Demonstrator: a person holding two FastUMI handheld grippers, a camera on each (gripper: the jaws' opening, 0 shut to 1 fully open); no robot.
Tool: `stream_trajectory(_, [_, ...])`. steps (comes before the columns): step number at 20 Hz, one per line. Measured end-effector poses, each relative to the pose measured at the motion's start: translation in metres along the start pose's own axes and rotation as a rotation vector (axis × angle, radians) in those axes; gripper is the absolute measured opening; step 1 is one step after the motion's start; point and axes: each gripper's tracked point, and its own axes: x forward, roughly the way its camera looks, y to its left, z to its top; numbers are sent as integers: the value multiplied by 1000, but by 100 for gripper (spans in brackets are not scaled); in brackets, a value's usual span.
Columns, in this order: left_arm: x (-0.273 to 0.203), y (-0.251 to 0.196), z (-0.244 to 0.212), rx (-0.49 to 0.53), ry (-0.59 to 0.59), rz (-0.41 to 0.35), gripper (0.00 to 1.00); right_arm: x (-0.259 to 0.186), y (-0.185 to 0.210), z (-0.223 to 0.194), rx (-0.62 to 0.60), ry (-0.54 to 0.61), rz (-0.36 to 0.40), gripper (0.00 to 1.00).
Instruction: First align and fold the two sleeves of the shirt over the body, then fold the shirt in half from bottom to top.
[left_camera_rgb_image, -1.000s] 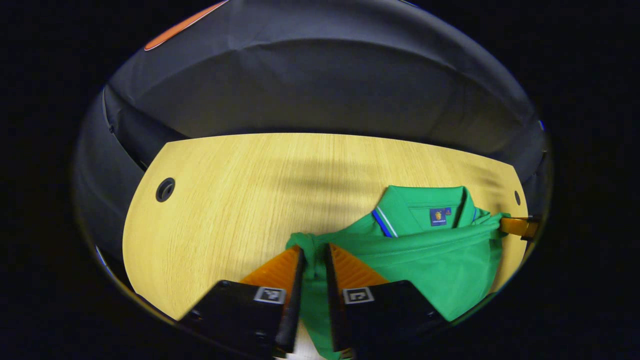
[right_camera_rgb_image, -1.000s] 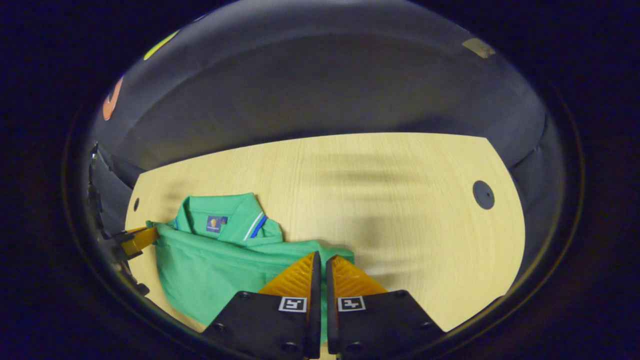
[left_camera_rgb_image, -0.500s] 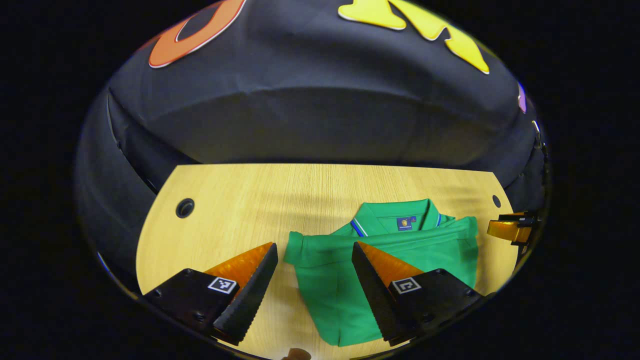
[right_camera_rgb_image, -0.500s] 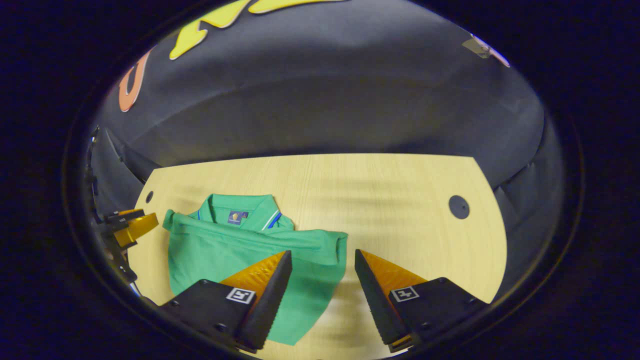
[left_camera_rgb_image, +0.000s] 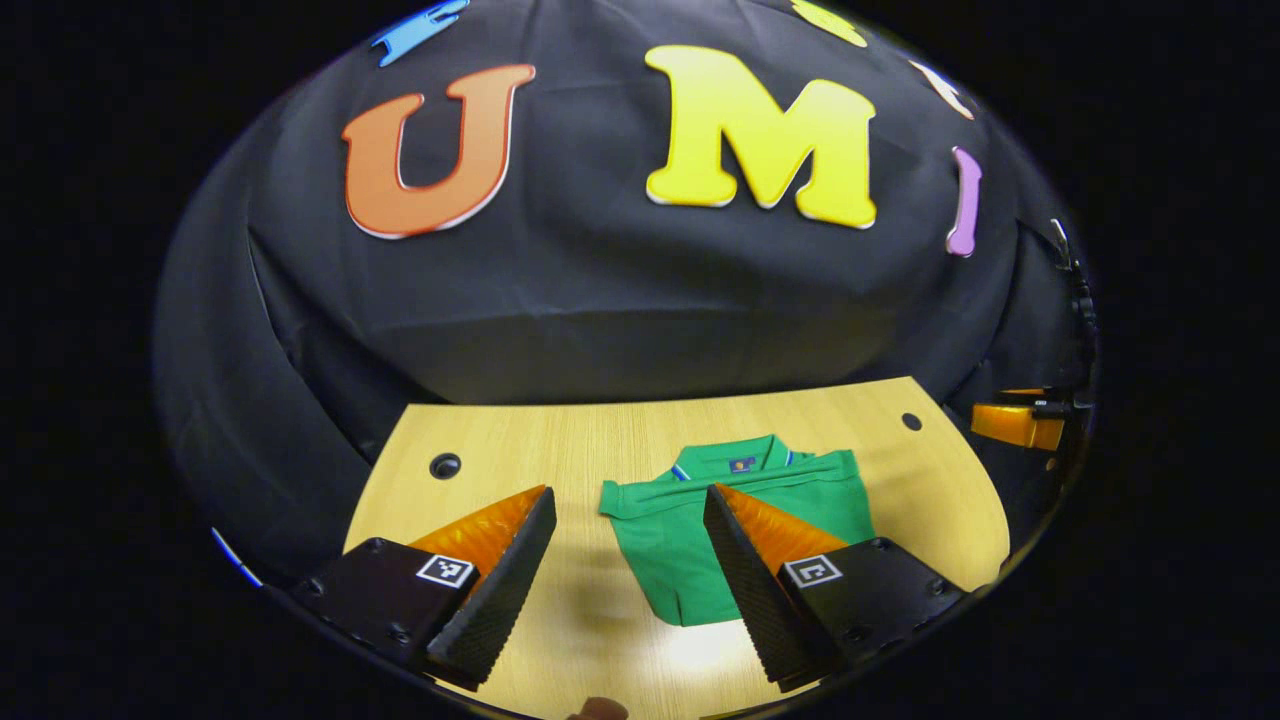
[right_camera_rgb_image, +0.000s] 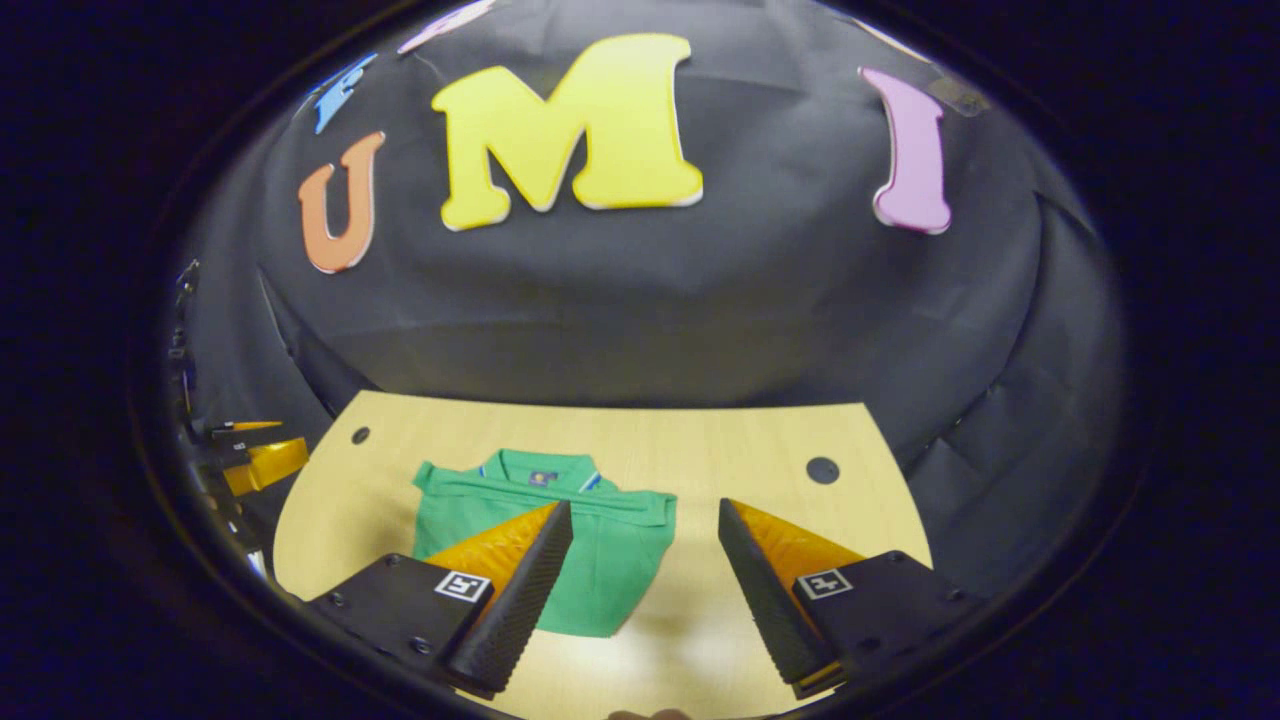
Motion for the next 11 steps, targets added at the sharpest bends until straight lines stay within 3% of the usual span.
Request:
stream_trajectory(5, [-89, -3, 42, 36, -160, -2, 96, -93, 20, 26, -80, -141, -41, 92])
stream_trajectory(11, [-164, -7, 35, -29, -233, 19, 96, -168, 61, 6, -120, -201, 10, 96])
